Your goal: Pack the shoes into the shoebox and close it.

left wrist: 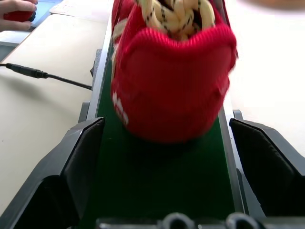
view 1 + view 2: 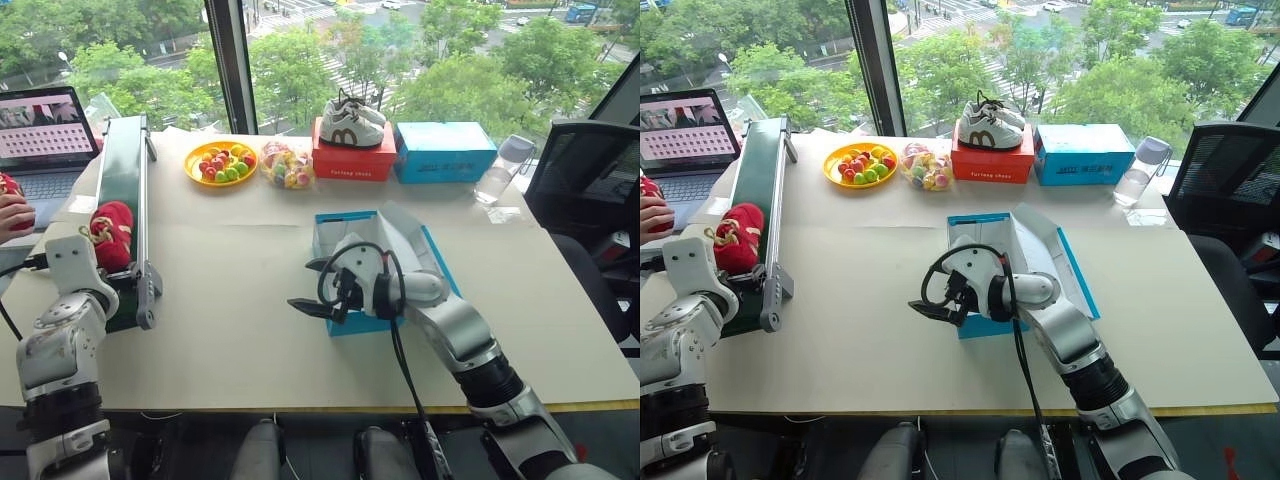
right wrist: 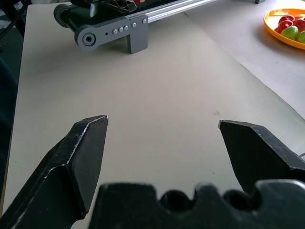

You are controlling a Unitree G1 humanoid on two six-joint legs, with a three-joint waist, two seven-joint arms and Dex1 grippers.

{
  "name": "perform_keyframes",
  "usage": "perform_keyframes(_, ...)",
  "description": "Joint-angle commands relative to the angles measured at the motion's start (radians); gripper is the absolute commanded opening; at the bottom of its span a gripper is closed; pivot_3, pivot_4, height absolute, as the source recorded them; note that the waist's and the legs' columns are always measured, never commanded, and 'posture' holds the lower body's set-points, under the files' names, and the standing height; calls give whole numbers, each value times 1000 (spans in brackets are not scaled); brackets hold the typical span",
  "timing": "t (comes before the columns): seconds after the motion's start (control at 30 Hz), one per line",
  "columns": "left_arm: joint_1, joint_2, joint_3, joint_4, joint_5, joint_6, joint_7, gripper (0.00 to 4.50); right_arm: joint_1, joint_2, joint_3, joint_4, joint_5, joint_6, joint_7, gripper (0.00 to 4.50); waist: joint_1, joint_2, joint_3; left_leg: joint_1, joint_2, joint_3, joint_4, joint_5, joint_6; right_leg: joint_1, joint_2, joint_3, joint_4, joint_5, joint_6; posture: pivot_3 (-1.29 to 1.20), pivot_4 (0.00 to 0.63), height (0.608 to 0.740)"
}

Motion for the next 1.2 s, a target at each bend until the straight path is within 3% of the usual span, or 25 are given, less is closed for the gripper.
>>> perform_keyframes(0.03,-23,-13,13,-28,-25,36,3,4244,-17,-1,-44,-43,5,-23,-10,4475,0,0,0,0,0,0,0,0,0,0,0,0,0,0,0,0,150,738)
perform_keyframes(0.2,-42,-30,31,-45,-47,61,15,2694,-33,-7,-66,-35,5,-25,-14,4500,6,0,0,0,0,0,0,0,0,0,0,0,0,0,0,0,150,738)
perform_keyframes(0.23,-49,-31,33,-50,-52,63,18,2592,-37,-9,-73,-32,5,-26,-14,4500,7,0,0,0,0,0,0,0,0,0,0,0,1,0,0,0,150,738)
perform_keyframes(0.37,-74,-41,43,-65,-63,24,20,2592,-43,-9,-89,-26,10,-25,-15,4500,11,-1,0,0,0,0,1,0,0,0,0,0,0,0,0,0,150,738)
perform_keyframes(0.5,-112,-92,50,-134,-95,-193,-25,2592,-46,1,-99,-18,9,-26,-24,4500,18,-4,2,-1,0,0,0,0,0,0,0,0,-1,1,0,0,150,738)
perform_keyframes(0.63,-89,-160,-95,-271,-139,-265,-138,2592,-94,100,-228,88,73,91,-159,4500,18,-5,2,-1,0,1,1,1,0,0,0,1,-1,1,0,0,150,738)
perform_keyframes(0.7,-70,-206,-176,-336,-174,-257,-178,2592,-139,170,-356,146,178,258,-248,4500,21,-5,2,-1,0,2,1,1,0,1,0,2,0,2,0,0,150,738)
perform_keyframes(0.8,-48,-244,-275,-415,-231,-212,-231,2592,-241,332,-655,246,447,496,-457,4500,22,-5,2,-1,1,2,1,2,0,1,1,2,-1,3,-1,0,150,738)
perform_keyframes(0.9,-53,-285,-304,-454,-301,-177,-233,2592,-296,396,-801,254,606,621,-568,4500,17,-5,2,-1,3,3,1,5,5,1,3,3,0,4,-2,0,150,738)
perform_keyframes(1.2,-65,-321,-381,-453,-365,-132,-246,2592,-338,427,-868,196,767,676,-747,4500,3,-4,3,-1,4,3,2,5,6,0,5,4,-1,4,-2,0,150,738)
